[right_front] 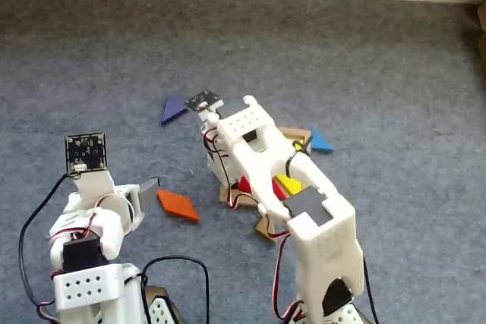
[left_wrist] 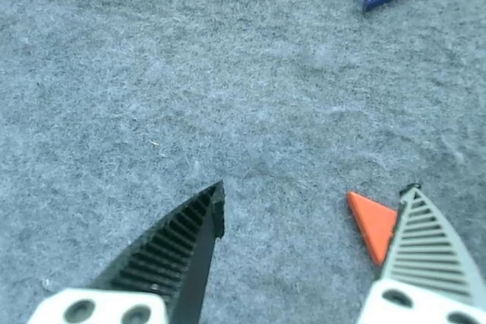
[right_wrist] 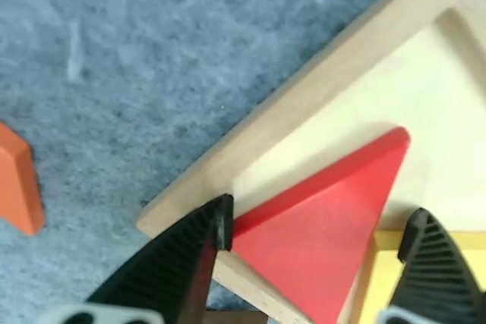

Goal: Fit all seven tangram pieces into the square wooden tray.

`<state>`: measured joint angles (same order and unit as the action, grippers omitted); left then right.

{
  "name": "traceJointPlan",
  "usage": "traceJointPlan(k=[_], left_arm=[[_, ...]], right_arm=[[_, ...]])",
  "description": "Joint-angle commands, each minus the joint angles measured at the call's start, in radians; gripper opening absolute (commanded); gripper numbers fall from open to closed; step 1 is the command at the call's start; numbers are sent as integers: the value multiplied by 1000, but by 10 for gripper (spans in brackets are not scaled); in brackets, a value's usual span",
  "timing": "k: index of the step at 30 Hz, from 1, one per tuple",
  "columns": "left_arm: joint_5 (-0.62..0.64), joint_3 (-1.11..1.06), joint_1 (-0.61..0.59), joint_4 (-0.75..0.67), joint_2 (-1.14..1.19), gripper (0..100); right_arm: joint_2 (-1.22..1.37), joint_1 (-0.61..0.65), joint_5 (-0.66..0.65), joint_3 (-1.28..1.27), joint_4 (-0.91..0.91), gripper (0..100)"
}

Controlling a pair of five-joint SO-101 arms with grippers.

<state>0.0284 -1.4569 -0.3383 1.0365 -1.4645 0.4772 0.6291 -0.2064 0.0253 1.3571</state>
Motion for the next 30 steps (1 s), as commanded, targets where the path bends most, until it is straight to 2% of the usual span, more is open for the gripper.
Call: traceJointPlan(k=[1,10,17,24,30], left_arm=[[-8,5,-10,-17,-8,347],[-8,5,-10,-17,-8,347],[-8,5,-10,-17,-8,347],[-8,5,-10,-17,-8,347],[-8,5,-10,-17,-8,347]], right_arm=[[-12,16,2,4,30,343],[-105,21,3,-1,61,343],[-85,21,0,-96,-51,330],[-22,21,-5,-107,-61,199],[-70,7,-61,-62,-56,22]])
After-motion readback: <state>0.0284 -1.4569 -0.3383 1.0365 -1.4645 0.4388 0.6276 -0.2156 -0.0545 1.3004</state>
